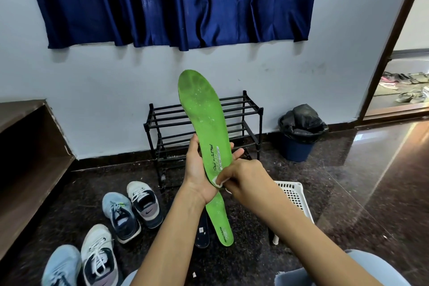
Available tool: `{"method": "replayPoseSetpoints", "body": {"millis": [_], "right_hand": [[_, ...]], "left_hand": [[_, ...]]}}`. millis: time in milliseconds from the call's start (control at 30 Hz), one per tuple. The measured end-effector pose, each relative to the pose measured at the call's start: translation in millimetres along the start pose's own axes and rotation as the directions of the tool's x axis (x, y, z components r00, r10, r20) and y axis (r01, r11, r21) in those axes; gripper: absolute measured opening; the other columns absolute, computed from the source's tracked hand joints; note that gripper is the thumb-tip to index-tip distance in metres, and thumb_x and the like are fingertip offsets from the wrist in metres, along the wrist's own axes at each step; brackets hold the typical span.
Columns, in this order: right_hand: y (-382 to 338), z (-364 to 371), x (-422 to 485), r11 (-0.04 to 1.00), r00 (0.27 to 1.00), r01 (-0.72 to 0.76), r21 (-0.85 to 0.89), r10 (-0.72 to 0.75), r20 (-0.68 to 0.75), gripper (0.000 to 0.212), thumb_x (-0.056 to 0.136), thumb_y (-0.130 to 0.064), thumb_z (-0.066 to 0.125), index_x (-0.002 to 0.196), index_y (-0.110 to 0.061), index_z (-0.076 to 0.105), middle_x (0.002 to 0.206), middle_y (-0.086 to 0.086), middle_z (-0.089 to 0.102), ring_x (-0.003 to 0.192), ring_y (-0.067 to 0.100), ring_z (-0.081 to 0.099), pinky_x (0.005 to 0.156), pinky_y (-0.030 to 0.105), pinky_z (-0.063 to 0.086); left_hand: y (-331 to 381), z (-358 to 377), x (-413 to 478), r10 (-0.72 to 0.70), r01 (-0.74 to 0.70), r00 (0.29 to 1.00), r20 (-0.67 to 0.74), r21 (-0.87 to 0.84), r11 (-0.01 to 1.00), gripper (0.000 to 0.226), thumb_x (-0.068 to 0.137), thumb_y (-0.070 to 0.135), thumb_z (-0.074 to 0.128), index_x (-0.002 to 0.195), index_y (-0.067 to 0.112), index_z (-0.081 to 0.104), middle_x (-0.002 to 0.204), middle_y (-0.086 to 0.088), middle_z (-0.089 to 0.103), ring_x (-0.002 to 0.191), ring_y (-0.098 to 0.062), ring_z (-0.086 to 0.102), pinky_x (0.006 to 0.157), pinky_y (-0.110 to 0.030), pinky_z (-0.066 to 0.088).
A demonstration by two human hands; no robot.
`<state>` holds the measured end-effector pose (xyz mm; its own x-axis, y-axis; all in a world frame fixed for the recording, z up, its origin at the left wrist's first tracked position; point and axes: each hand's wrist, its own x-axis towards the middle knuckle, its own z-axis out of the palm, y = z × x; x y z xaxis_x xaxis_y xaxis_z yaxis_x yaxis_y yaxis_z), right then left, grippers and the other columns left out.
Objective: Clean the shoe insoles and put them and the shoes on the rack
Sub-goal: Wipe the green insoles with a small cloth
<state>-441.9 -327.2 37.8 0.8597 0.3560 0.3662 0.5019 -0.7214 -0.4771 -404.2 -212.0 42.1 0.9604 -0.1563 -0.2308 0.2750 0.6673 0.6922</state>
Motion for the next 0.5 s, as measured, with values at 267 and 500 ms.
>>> {"method": "replayPoseSetpoints", "body": {"millis": [267,500], "right_hand": [[-9,3,5,0.996,0.995,0.047,0.078,-0.039,-0.095,0.019,0.077,-0.008,0.063,0.085,-0.018,0.077,0.083,0.003,0.073,0.078,0.020,0.067,0.074,0.023,0.047],[-6,7,9,0.999,0.998,0.044,-0.020,-0.045,-0.053,0.021,0.079,-0.004,0.061,0.085,-0.017,0.076,0.087,0.008,0.069,0.085,0.026,0.064,0.075,0.038,0.052]], "left_hand": [[1,-6,5,-0.026,0.026,0.999,0.041,0.008,1.000,0.074,0.093,0.065,0.036,0.093,0.003,0.075,0.092,-0.016,0.070,0.093,-0.035,0.069,0.073,-0.040,0.058],[11,-10,5,0.012,-0.012,0.999,0.043,-0.004,1.000,0.069,0.093,0.064,0.036,0.102,0.004,0.069,0.092,-0.017,0.069,0.090,-0.038,0.069,0.076,-0.044,0.056]]}}
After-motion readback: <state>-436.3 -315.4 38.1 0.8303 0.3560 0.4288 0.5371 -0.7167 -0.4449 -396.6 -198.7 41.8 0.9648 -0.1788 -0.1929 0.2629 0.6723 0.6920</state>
